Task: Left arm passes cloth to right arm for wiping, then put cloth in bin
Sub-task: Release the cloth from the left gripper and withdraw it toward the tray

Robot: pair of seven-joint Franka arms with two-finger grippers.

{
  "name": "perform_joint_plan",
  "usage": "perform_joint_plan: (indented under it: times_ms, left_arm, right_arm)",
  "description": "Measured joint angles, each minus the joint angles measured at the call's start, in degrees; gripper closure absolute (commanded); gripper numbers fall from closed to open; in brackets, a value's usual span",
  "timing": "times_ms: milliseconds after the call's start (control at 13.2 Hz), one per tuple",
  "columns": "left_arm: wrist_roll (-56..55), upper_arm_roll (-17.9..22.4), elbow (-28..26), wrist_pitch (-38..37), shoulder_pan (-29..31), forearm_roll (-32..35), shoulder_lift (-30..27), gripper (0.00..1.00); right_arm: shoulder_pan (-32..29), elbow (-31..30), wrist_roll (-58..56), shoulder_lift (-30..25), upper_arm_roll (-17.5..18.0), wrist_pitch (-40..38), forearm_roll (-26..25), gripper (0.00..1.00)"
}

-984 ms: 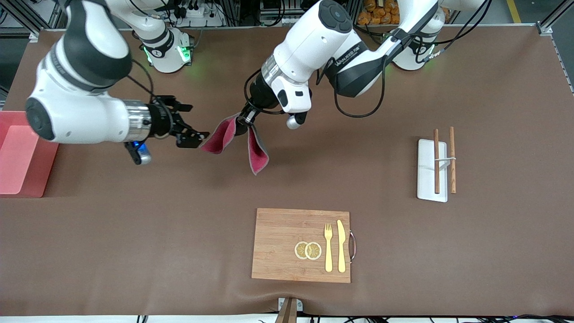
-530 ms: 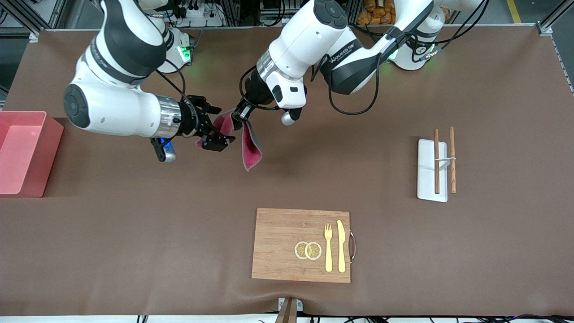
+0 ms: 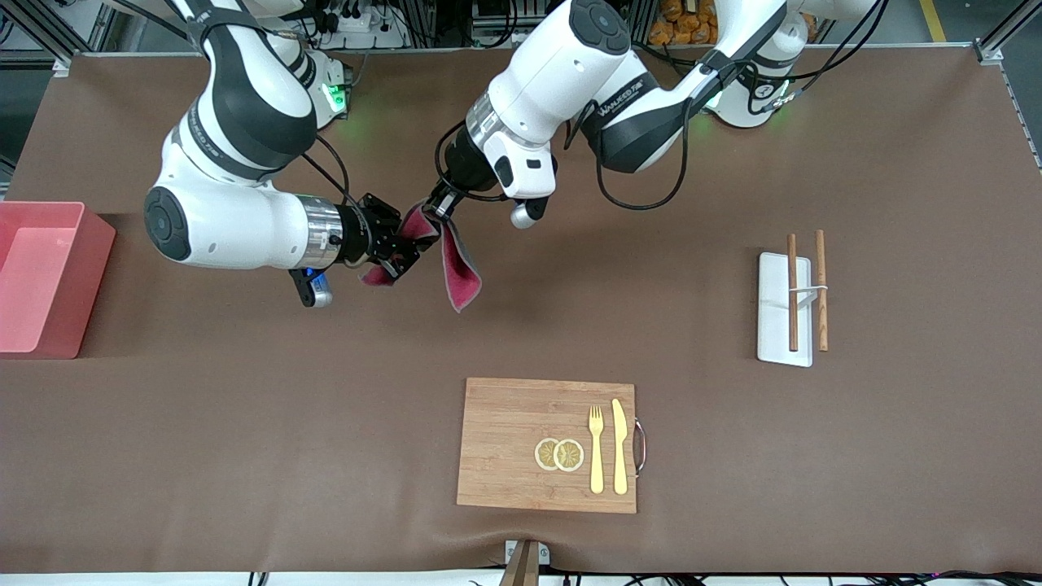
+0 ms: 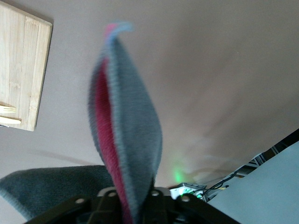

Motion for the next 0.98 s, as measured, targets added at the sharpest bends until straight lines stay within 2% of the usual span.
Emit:
perform_joint_plan:
  times_ms: [76, 151, 227, 530, 681, 984]
  left_arm:
    - [0.00, 0.03, 0.00, 0.00, 0.00, 0.00, 0.00, 1.00]
    - [0.00, 0.07, 0.00, 0.00, 0.00, 0.00, 0.00, 0.70]
    - [0.00, 0.13, 0.03, 0.04, 0.02, 0.00, 0.00, 0.01]
    - [0.00, 0.60, 0.75, 0.18, 0.33, 0.00, -0.02, 0.00]
    - [0.00, 1.96, 1.27, 0.18, 0.98, 0.00, -0.44, 0.00]
    - [0.17, 3.18, 1.55, -0.91, 9.18, 0.30, -1.43, 0.00]
  right_arm:
    - [-0.05, 0.01, 0.00, 0.00, 0.00, 0.00, 0.00, 1.00]
    - [-0.10, 0.02, 0.00, 0.00, 0.00, 0.00, 0.00, 1.00]
    - [-0.14, 0.04, 0.00, 0.00, 0.00, 0.00, 0.00, 1.00]
    - [-0.47, 0.07, -1.37, 0.01, -0.02, -0.03, -0.01, 1.00]
    - [-1.37, 0.04, -6.95, 0.14, -0.13, -0.37, -0.30, 1.00]
    - [-2.12, -0.47, -17.22, 4.31, -0.19, 4.33, -8.28, 1.00]
